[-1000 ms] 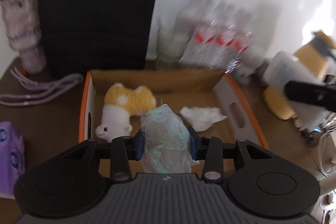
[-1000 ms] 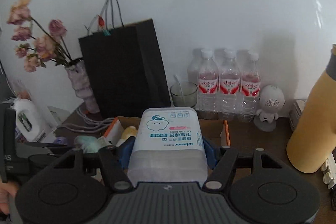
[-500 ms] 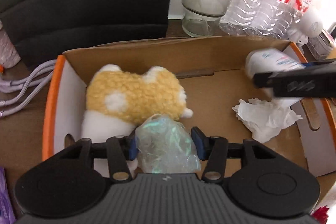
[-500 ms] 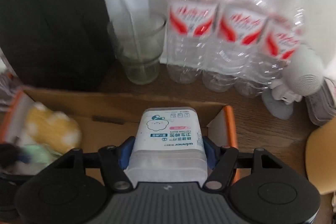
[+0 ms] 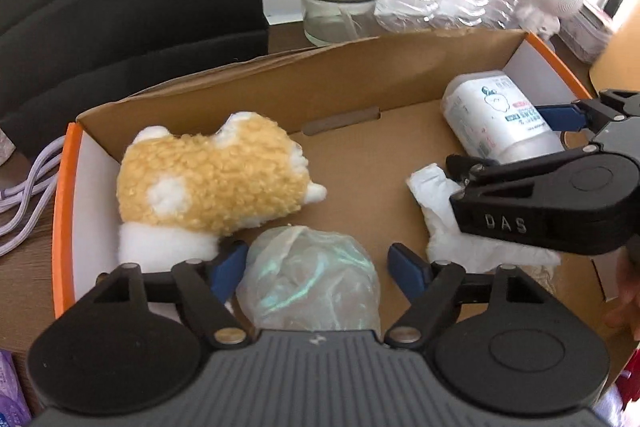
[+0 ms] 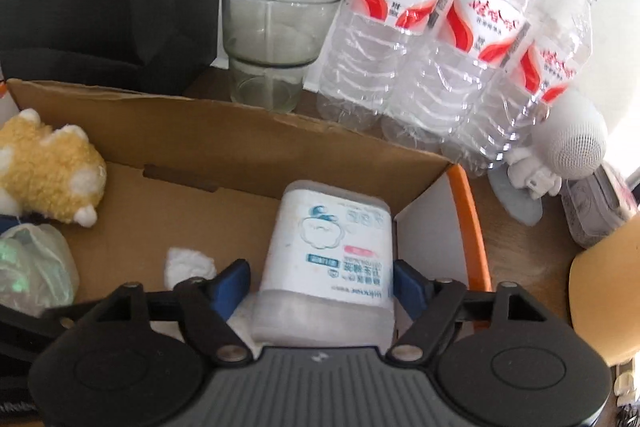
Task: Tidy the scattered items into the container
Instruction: 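Lower the plastic bag and wet-wipe pack into the box and open both tools, then move both tools back toward the remaining items on the table, then grasp the blue snack wrapper with the left tool while the right tool grasps the green tissue pack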
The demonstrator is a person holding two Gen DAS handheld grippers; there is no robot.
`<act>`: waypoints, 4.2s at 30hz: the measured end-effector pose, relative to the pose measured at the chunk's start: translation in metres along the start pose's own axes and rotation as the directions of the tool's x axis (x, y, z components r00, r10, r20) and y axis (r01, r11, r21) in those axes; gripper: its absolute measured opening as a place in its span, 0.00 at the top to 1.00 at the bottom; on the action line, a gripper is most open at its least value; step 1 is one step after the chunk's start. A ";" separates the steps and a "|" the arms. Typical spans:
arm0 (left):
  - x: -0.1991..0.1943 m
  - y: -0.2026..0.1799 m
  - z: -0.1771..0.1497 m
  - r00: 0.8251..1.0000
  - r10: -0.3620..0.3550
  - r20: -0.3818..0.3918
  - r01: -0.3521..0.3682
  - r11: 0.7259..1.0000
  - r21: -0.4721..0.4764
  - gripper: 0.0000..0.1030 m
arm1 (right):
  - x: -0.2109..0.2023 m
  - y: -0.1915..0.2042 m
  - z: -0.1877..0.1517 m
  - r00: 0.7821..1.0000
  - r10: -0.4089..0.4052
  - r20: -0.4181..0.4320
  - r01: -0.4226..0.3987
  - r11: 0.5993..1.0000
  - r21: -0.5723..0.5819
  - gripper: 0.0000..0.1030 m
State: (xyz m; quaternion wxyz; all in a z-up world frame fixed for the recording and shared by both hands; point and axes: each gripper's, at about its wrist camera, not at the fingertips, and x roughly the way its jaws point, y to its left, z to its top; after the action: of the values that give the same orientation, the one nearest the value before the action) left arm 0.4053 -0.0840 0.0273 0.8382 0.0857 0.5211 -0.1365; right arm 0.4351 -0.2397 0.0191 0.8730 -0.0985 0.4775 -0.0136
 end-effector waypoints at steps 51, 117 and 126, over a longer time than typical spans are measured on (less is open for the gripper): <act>-0.235 -0.076 -0.370 0.666 0.275 0.693 -0.145 0.960 -0.240 0.00 | -0.304 0.046 -0.354 0.725 0.206 0.657 -0.233 0.971 -0.046 0.04; -0.177 -0.036 -0.366 0.858 0.128 0.497 -0.078 0.990 -0.121 0.95 | -0.156 0.039 -0.218 0.872 0.408 0.270 -0.485 0.793 0.368 0.59; -0.179 -0.031 -0.366 0.858 0.121 0.500 -0.073 0.991 -0.115 0.95 | -0.187 0.066 -0.221 0.875 0.303 0.377 -0.397 0.895 0.202 0.86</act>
State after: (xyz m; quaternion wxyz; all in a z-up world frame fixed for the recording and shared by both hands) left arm 0.0092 0.0161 0.0260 0.9542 0.0345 0.2839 -0.0875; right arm 0.1442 -0.1878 0.0461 0.9341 0.1107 0.3251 0.0973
